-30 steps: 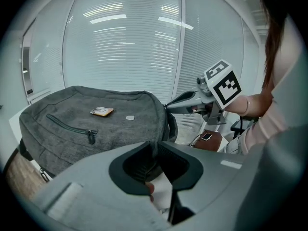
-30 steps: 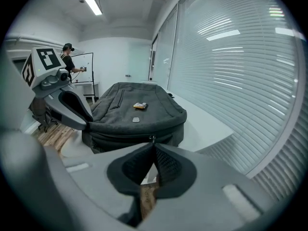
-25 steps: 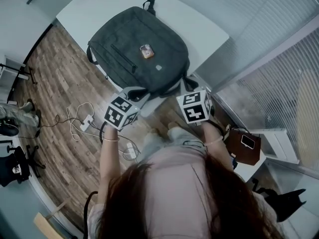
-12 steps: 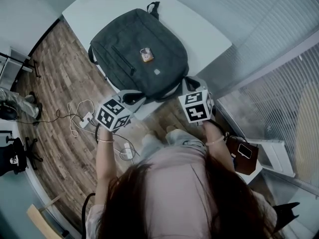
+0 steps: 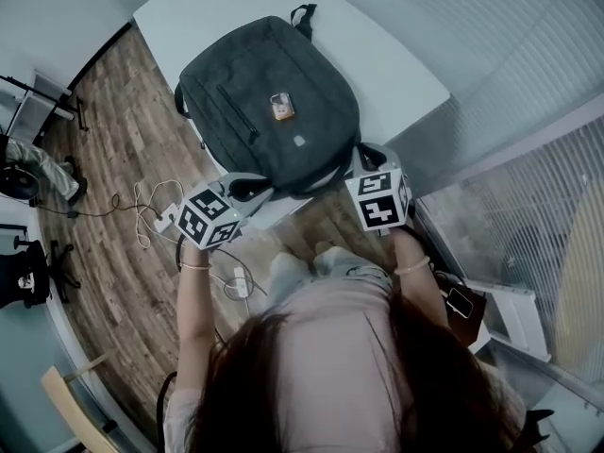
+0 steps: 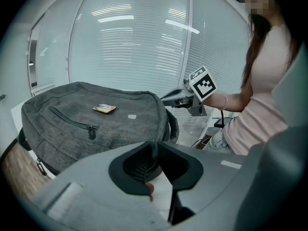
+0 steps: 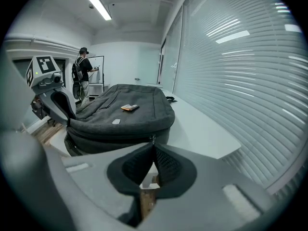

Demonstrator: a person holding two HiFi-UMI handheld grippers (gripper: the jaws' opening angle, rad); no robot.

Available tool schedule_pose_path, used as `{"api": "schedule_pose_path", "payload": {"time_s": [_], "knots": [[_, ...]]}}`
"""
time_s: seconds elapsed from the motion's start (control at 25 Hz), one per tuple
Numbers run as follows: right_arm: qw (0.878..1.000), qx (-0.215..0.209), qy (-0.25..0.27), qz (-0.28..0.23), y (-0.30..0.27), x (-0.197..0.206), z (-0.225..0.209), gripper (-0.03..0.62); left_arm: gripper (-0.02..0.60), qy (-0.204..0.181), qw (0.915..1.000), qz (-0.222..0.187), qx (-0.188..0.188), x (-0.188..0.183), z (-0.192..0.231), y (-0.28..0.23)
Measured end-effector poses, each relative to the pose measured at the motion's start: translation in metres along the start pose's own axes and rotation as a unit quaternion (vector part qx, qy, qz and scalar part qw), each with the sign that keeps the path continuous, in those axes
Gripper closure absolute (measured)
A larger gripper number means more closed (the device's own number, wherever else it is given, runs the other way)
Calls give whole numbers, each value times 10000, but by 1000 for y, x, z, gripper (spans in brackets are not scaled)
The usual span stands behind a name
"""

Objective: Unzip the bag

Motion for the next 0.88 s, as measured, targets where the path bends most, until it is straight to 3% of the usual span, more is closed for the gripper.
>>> {"api": "schedule_pose_path", "payload": {"time_s": [0.36, 0.88], "knots": [[9998, -96, 165, -48, -8, -4, -14, 582, 525, -48, 10000, -46, 33, 0, 0, 1], [9994, 106, 306, -139, -22, -9, -36, 582, 526, -173, 9998, 38, 101, 1, 0, -3]]}}
Point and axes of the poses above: the fingertips, and each gripper's own axes: y backward along the fingers, z to its left, x out of its underside, the point moved 2 cm from there along y, backward along the fingers, and after that the axes turned 9 degrees about -x, right-handed, at the moved point
